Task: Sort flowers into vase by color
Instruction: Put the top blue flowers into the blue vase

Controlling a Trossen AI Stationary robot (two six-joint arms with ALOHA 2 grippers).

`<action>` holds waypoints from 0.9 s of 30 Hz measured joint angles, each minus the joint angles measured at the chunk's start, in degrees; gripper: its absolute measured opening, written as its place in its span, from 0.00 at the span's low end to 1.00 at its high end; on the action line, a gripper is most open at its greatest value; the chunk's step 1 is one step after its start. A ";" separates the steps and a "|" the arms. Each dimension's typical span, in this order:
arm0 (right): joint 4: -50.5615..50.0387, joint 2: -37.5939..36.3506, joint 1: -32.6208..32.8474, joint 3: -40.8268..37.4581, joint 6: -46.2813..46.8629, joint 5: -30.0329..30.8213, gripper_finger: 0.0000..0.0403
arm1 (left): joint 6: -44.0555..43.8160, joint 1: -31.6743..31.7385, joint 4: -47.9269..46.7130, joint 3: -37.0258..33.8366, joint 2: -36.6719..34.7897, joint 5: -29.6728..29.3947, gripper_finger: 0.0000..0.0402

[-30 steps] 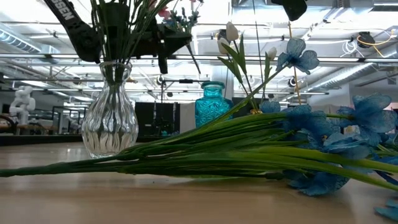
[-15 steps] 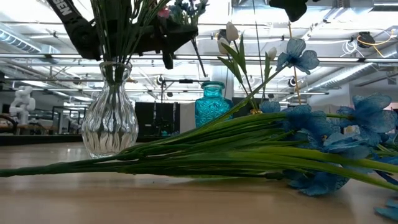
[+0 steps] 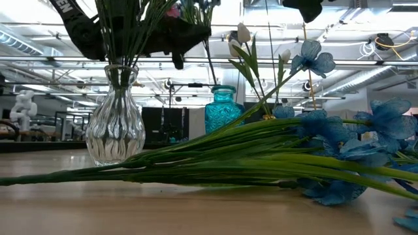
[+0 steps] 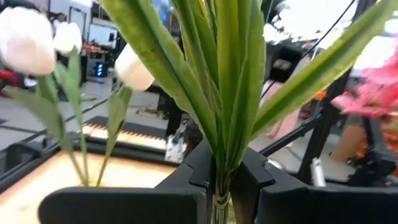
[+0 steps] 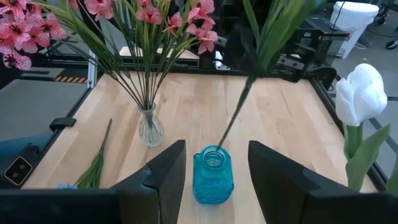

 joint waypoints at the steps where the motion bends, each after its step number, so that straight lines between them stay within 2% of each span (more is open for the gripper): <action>1: 0.16 0.00 0.00 0.00 0.00 0.00 0.41 | 0.80 0.02 -0.94 0.00 0.00 -0.27 0.09; 10: 0.78 0.00 0.00 0.00 -0.37 0.02 0.41 | 1.51 0.03 0.73 0.04 3.81 -1.41 0.09; 17: 0.76 0.02 0.00 -0.01 -0.55 0.02 0.41 | 1.64 -0.03 1.14 0.04 3.85 -0.34 0.09; 27: 0.76 0.09 0.00 -0.01 -1.23 0.02 0.41 | 9.19 -2.81 0.07 0.04 3.85 0.05 0.09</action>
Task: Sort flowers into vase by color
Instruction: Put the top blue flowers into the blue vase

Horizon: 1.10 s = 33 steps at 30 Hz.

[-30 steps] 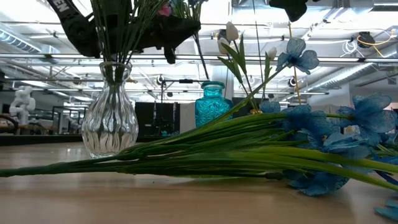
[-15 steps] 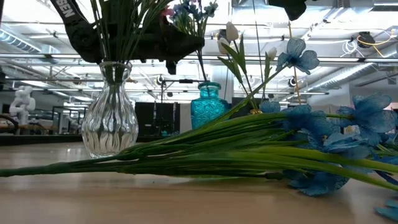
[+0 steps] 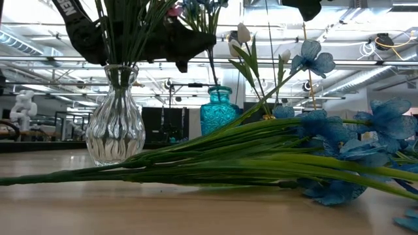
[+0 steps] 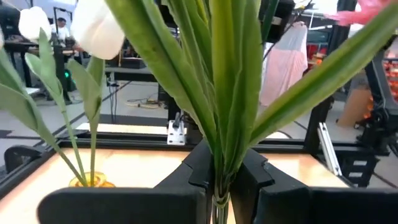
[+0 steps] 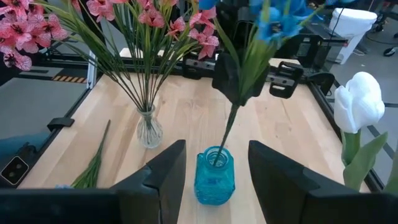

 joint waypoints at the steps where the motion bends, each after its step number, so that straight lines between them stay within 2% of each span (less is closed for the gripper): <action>1: 0.01 0.04 0.00 0.00 0.07 0.00 0.41 | 0.65 -0.22 -0.02 0.00 0.00 0.01 0.09; 15: 0.43 1.04 0.00 -0.01 -0.10 0.00 0.41 | 1.27 -0.89 -3.34 0.00 0.00 -3.43 0.11; 25: 0.50 1.03 -0.01 -0.01 -0.25 0.00 0.41 | 0.88 -0.86 -3.67 0.00 0.00 -3.59 0.36; 33: 0.44 1.03 -0.01 -0.01 -0.30 0.00 0.41 | -0.69 -0.26 -9.40 0.00 -0.03 -3.36 0.47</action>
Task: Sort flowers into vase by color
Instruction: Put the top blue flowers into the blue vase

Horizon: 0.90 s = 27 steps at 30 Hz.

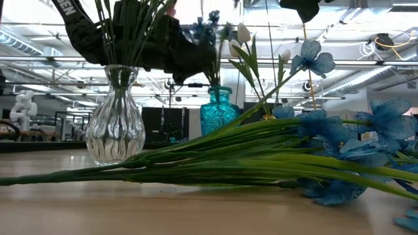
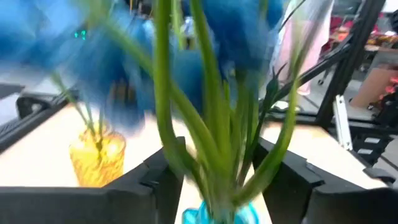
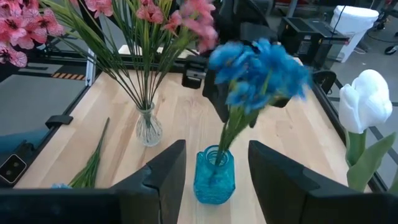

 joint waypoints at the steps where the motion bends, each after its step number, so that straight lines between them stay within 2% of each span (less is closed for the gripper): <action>1: 0.01 0.00 0.00 0.00 -0.01 0.00 0.41 | 0.00 0.30 -0.77 0.00 -0.01 0.01 0.49; 10: -0.45 0.00 0.01 0.00 0.00 0.00 0.41 | 0.01 2.10 -5.01 -0.02 -1.81 0.87 0.61; 16: -1.01 0.00 0.01 0.00 -0.04 0.00 0.41 | 0.10 2.10 -16.13 -0.02 -8.60 0.54 0.63; 21: -0.96 0.00 0.00 0.00 -0.19 0.01 0.41 | 2.29 2.10 -29.76 -0.02 -14.05 -5.04 0.63; 27: -0.92 0.00 -0.01 0.00 0.00 0.02 0.41 | 3.10 2.10 -39.33 -0.02 -21.25 -10.84 0.63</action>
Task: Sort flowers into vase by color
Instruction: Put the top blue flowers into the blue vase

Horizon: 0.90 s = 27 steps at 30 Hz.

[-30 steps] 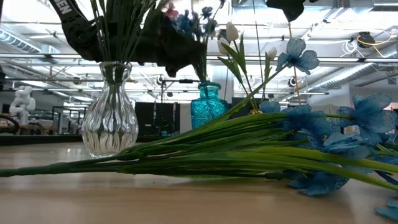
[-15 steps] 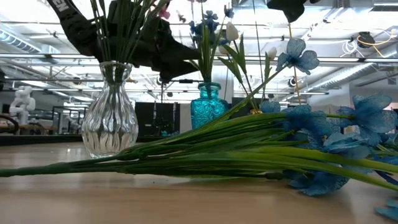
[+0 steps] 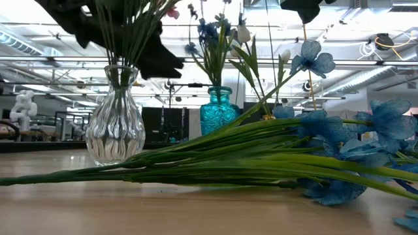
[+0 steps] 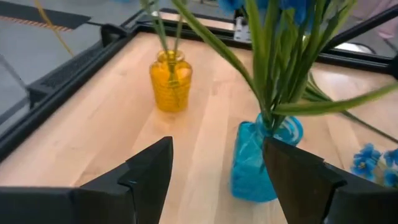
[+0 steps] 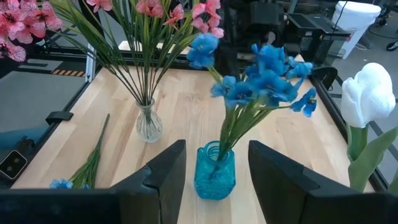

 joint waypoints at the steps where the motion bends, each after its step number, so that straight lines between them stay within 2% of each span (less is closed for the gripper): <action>1: 0.02 0.00 0.00 0.00 0.02 -0.02 0.41 | -0.04 0.00 -1.32 0.00 -1.32 -0.36 0.63; 11: -1.57 -0.20 0.00 0.00 1.91 1.33 0.41 | -3.16 -0.14 -14.26 0.00 -12.46 -6.73 0.63; 14: -4.05 -1.56 0.00 0.01 7.09 4.28 0.41 | -6.08 -0.17 -15.89 0.00 -14.59 -6.72 0.63; 20: -18.77 -5.73 1.47 1.50 19.85 9.59 0.41 | -9.04 -0.17 -20.75 0.00 -17.55 -6.72 0.63; 27: -36.55 -7.92 9.97 0.78 42.62 15.83 0.41 | -9.73 -0.17 -21.84 0.00 -18.63 -6.72 0.63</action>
